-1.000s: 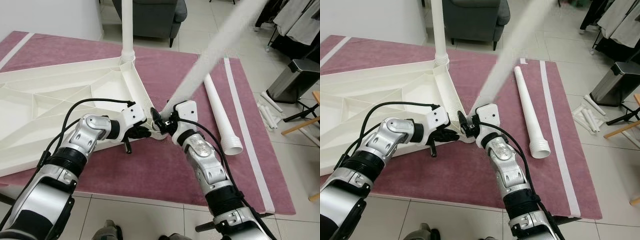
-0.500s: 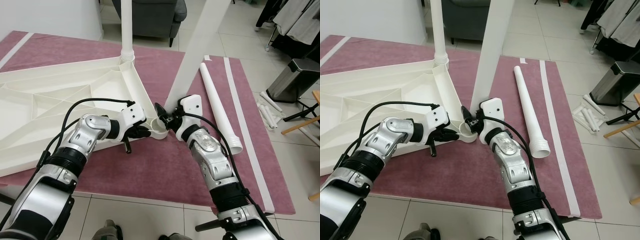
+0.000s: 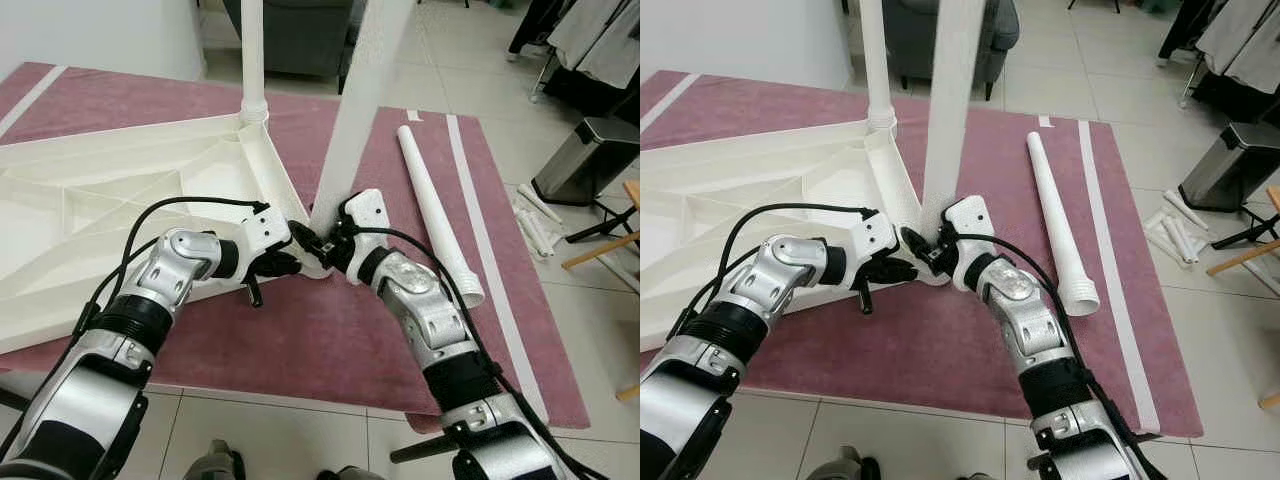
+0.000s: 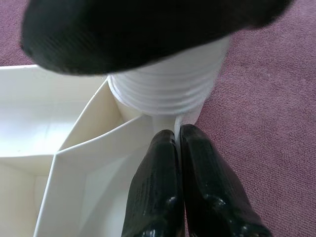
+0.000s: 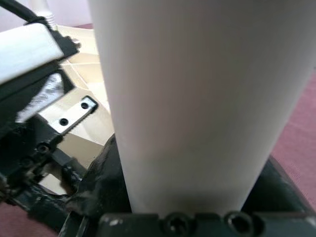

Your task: Building children table

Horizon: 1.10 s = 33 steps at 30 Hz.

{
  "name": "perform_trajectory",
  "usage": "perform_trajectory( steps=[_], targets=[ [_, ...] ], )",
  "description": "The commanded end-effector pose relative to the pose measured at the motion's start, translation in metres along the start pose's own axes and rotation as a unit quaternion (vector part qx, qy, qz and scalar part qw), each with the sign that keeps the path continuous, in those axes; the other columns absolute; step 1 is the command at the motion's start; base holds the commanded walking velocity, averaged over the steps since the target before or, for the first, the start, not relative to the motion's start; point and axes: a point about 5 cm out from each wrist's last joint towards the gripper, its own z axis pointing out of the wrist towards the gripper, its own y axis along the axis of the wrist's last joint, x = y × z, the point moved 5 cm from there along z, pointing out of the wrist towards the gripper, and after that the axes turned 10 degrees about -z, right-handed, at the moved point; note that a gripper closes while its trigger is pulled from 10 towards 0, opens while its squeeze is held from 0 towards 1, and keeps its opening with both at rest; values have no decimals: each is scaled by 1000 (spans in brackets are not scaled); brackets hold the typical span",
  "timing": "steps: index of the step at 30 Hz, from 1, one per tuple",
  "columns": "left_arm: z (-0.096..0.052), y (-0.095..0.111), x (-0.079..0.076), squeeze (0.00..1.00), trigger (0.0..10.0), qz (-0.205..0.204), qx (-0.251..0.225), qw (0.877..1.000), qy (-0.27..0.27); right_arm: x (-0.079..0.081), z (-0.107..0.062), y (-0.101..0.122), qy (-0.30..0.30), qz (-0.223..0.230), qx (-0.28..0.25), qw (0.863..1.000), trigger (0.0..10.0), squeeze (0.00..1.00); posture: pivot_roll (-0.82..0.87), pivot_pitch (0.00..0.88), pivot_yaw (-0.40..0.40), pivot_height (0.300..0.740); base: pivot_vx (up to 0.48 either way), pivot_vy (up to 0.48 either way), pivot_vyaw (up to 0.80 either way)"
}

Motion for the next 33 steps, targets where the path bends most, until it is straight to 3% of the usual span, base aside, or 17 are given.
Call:
perform_trajectory(
  steps=[1, 2, 7, 11, 19, 22, 27, 33],
  targets=[
    [-6, -8, 4, 0, 0, -17, 2, 1000, 18, 0, -8, -32, -2, 8, 60, 998, 0, 0, 153, 86, -17, 740, 0, 0, 0],
    [-7, -8, 3, 0, 0, -17, 1, 1000, 15, -7, -9, -36, -14, 17, 64, 998, 0, 0, 153, 85, -17, 740, 0, 0, 0],
    [-11, -8, -1, 0, 0, -2, 0, 1000, 3, -11, -10, -40, -14, 42, 68, 997, 0, 0, 151, 82, -13, 740, 0, 0, 0],
    [-21, -11, -8, 0, 0, 41, 15, 999, -22, 5, -12, -34, 55, 96, 38, 993, 0, 0, 154, 80, -12, 740, 0, 0, 0],
    [-42, -17, -15, 0, 0, 70, 26, 996, -51, 27, -13, -20, 136, 79, 17, 987, 0, 0, 159, 81, -21, 740, 0, 0, 0],
    [-57, -15, -22, 0, 0, 76, 21, 994, -72, 45, -14, -11, 176, 52, 5, 983, 0, 0, 161, 83, -31, 740, 0, 0, 0],
    [-61, -14, -25, 0, 0, 76, 17, 994, -81, 50, -14, -7, 187, 37, -2, 982, 0, 0, 164, 86, -40, 740, 0, 0, 0],
    [-58, -19, -36, 0, 0, 59, 11, 994, -92, 69, -21, -13, 252, 13, 5, 968, 0, 0, 168, 95, -49, 740, 0, 0, 0]
  ],
)
